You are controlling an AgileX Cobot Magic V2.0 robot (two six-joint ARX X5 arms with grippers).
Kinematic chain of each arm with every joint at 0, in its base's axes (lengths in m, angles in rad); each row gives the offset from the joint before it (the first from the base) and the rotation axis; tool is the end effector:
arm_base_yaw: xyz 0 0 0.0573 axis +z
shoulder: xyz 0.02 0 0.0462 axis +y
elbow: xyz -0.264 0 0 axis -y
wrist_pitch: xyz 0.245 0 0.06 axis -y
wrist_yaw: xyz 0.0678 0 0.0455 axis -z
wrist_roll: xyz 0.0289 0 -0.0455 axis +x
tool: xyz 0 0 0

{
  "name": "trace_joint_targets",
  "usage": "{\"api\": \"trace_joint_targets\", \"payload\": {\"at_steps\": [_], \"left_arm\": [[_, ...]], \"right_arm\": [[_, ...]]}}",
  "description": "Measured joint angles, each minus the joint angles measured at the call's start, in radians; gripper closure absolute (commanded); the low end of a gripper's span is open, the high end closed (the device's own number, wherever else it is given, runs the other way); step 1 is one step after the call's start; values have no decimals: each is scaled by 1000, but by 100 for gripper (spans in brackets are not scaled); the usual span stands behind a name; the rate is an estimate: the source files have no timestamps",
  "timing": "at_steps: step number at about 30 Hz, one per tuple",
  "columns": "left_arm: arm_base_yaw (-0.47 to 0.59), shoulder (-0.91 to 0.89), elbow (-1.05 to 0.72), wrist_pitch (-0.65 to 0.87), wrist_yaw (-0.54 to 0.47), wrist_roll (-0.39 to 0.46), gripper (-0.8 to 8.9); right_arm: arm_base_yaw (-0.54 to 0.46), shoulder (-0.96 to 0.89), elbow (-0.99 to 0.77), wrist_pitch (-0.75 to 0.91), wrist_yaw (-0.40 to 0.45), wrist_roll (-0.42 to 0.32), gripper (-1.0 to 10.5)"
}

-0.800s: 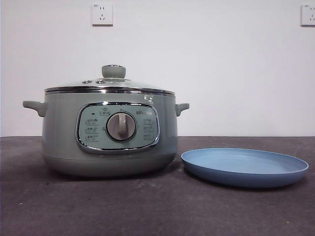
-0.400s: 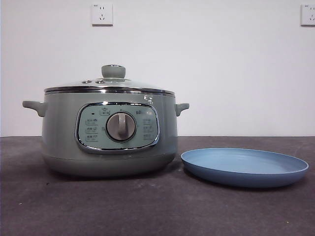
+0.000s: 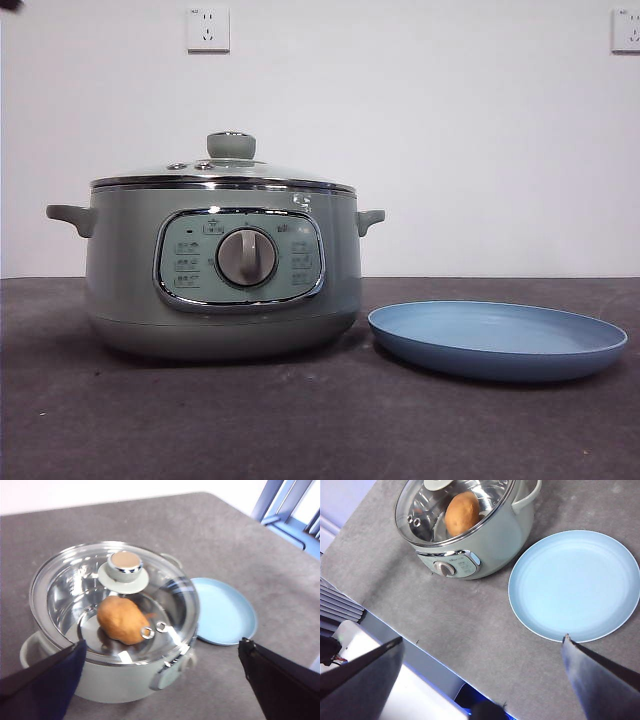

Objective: Take the potato out from the steamer,put the potato on the plate,close the lid

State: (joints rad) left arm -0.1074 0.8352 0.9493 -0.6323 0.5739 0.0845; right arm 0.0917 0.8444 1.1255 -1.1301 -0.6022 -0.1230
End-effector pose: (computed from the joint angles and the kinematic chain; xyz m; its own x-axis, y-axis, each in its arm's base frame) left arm 0.1568 -0.0327 0.3411 0.6671 -0.6180 -0.4160 0.5985 0.7771 -0.1946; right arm 0.1219 0.0277 0.3577 0.4903 0.6139 -0.6186 -0.5365 0.7720 0.3409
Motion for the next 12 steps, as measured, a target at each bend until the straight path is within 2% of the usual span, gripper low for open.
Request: {"api": "trace_joint_targets", "payload": {"at_steps": [12], "left_arm": [[-167,387,260,111,-188,28,176]], "right_arm": [[0,2,0,1,0,0,286]]}}
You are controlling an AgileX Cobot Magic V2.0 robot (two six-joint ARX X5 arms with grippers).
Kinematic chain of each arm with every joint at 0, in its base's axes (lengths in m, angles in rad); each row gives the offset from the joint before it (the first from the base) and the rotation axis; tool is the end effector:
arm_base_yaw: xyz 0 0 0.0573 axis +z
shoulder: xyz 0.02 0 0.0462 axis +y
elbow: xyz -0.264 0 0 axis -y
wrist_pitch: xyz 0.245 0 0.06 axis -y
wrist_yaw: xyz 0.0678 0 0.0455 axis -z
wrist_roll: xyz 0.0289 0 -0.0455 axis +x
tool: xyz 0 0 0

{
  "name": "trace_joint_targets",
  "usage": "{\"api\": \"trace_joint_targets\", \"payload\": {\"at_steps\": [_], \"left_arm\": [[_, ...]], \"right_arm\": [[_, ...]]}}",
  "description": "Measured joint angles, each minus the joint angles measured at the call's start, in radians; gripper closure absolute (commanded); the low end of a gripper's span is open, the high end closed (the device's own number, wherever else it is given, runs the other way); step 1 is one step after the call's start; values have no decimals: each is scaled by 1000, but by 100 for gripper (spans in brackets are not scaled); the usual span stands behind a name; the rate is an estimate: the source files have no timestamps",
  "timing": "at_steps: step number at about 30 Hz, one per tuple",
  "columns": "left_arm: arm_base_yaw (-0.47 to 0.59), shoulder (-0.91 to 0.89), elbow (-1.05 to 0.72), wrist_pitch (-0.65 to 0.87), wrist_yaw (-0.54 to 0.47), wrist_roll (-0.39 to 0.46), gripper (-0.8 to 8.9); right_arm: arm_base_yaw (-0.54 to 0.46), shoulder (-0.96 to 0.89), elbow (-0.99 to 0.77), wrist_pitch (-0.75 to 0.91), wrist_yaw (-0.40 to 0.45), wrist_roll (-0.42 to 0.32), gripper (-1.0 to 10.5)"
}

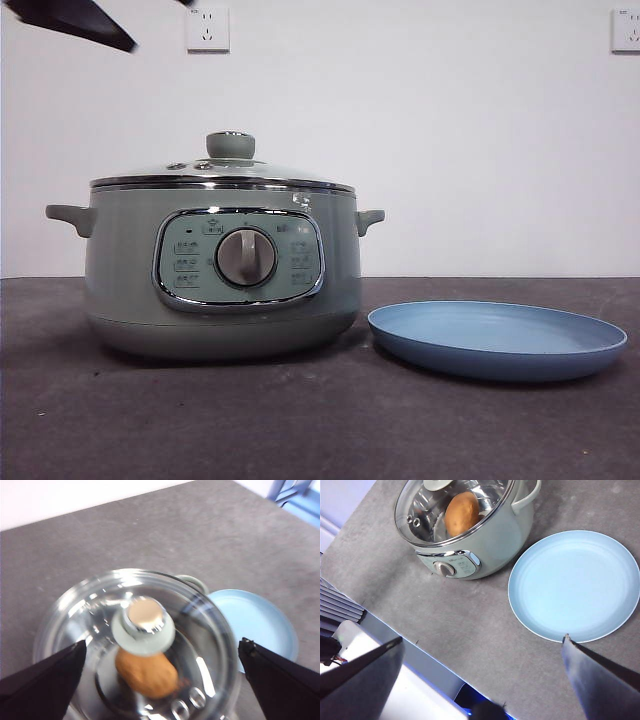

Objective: Take the potato out from the steamer,put the potato on the plate,close the lid

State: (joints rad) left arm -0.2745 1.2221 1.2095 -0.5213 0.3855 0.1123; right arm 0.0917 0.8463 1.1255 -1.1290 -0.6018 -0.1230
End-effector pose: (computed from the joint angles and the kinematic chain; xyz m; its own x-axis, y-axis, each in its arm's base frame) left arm 0.2444 -0.0801 0.3604 0.6659 -0.5782 -0.4715 0.6141 0.7837 -0.0937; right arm 0.1225 0.0277 0.3576 0.4900 0.6136 -0.6192 -0.5360 0.7723 0.3410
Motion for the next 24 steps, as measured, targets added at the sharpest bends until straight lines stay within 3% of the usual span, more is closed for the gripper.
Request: {"api": "trace_joint_targets", "payload": {"at_steps": [11,24], "left_arm": [[-76,314,191,19,-69,69,176],[-83,399,199,17,-98,106,187]], "right_arm": [[0,3,0,9,0,0,286],[0,5,0,30,0,0,286]]}}
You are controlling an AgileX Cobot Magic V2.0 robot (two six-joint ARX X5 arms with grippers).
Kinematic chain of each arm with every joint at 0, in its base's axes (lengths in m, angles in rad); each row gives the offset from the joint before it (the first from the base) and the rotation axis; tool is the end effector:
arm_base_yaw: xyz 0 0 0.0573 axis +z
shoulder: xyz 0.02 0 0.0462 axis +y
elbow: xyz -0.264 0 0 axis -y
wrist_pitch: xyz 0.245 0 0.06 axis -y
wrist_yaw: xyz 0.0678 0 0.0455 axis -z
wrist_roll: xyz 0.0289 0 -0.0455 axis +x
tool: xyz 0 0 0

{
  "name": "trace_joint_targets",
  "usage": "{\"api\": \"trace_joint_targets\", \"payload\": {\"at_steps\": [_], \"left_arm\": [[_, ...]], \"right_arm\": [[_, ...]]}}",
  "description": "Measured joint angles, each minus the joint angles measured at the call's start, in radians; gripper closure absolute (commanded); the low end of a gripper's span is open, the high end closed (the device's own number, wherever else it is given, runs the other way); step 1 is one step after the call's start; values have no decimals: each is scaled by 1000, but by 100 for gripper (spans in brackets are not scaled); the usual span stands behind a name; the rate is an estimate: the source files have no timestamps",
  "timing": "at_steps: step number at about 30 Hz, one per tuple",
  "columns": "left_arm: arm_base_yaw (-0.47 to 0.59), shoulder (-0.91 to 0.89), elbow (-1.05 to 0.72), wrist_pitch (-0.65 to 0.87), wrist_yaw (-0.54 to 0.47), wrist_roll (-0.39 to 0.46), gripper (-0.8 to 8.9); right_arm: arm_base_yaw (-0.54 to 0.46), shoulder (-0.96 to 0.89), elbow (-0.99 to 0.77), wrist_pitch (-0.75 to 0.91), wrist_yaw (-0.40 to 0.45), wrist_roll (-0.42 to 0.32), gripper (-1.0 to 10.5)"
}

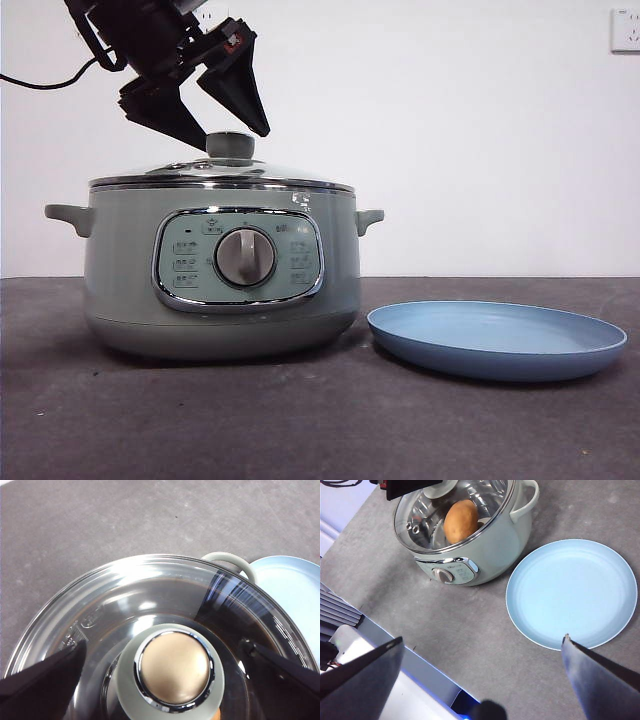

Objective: Take the potato out from the steamer,put the potato on the plate,close the lid

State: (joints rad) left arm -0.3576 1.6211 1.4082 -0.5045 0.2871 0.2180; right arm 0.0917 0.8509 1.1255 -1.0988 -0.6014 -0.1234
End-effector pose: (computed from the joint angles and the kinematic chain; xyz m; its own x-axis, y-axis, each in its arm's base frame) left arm 0.3319 -0.1328 0.3112 0.5778 -0.5182 -0.6305 0.6561 0.7544 -0.0188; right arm 0.1257 0.0280 0.3589 0.5058 0.6147 -0.6052 -0.5446 0.7716 0.3285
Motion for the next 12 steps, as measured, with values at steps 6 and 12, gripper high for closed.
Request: {"api": "trace_joint_targets", "payload": {"at_steps": [6,12], "left_arm": [[-6,0,0,-30,0,8,188],[-18,0,0,-44,0,10,189]], "right_arm": [[0,0,0,16,0,0,286],[0,0,0,16,0,0,286]]}}
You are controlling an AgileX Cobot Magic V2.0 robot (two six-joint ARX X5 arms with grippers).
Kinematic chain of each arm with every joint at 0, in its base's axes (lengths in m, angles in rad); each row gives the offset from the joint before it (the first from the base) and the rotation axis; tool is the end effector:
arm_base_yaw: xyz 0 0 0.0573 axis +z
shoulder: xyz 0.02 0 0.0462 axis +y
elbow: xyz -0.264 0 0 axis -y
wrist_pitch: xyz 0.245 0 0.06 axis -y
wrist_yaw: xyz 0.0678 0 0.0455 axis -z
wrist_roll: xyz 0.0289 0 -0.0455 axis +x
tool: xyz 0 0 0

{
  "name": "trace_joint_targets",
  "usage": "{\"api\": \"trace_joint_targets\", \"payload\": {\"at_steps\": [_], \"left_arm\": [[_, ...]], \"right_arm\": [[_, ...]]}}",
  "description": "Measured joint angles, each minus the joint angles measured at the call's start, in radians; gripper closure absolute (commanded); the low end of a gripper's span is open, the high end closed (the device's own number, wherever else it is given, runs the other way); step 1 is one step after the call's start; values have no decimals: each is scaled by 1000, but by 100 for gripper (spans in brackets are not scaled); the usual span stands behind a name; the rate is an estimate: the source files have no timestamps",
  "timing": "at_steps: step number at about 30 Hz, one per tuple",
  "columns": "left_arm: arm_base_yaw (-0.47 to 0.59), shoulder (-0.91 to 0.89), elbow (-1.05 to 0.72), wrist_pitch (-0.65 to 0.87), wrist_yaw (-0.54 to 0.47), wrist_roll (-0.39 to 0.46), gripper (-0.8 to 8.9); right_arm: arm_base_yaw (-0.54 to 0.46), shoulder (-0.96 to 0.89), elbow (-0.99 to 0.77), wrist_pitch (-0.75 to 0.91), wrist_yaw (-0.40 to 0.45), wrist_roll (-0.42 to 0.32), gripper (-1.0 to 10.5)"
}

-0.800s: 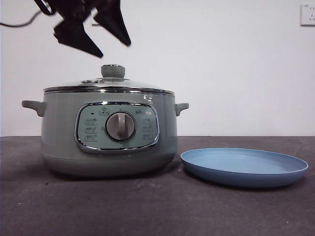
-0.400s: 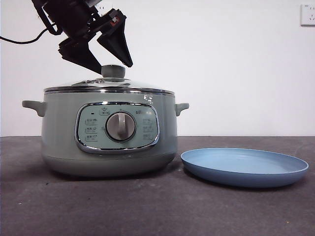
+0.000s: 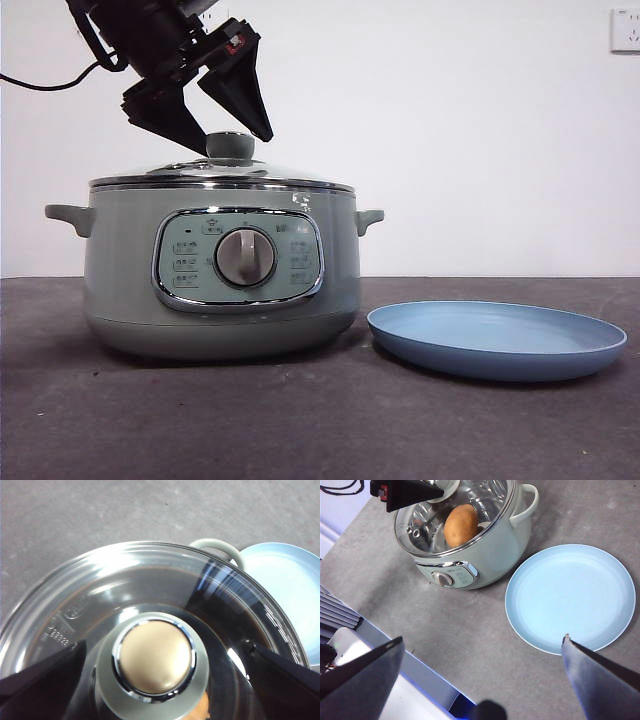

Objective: Take the potato out from the steamer,put the potato on the plate,close the lid

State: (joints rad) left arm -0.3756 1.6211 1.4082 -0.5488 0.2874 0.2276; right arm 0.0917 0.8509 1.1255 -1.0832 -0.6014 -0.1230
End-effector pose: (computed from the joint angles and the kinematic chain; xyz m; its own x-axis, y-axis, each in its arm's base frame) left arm 0.3268 -0.1377 0.3081 0.5416 -0.5183 -0.6618 0.6735 0.7387 -0.0273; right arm 0.1267 0.0281 0.3599 0.5152 0.6156 -0.5964 -0.5494 0.7712 0.3214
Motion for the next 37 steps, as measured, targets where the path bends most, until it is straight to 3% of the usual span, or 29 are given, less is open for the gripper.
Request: {"api": "trace_joint_targets", "payload": {"at_steps": [3,6,8,18,22,37], "left_arm": [[-2,0,0,-5,0,0,226],[-2,0,0,-6,0,0,452],[-2,0,0,-6,0,0,536],[0,0,0,-38,-14,5,703],[0,0,0,-37,-16,8,828],[-1,0,0,-9,-14,-12,826]], "right_arm": [[0,0,0,0,0,0,286],[0,0,0,0,0,0,286],[0,0,0,0,0,0,286],[0,0,0,0,0,8,286],[0,0,0,0,0,12,286],[0,0,0,37,0,30,289]]}}
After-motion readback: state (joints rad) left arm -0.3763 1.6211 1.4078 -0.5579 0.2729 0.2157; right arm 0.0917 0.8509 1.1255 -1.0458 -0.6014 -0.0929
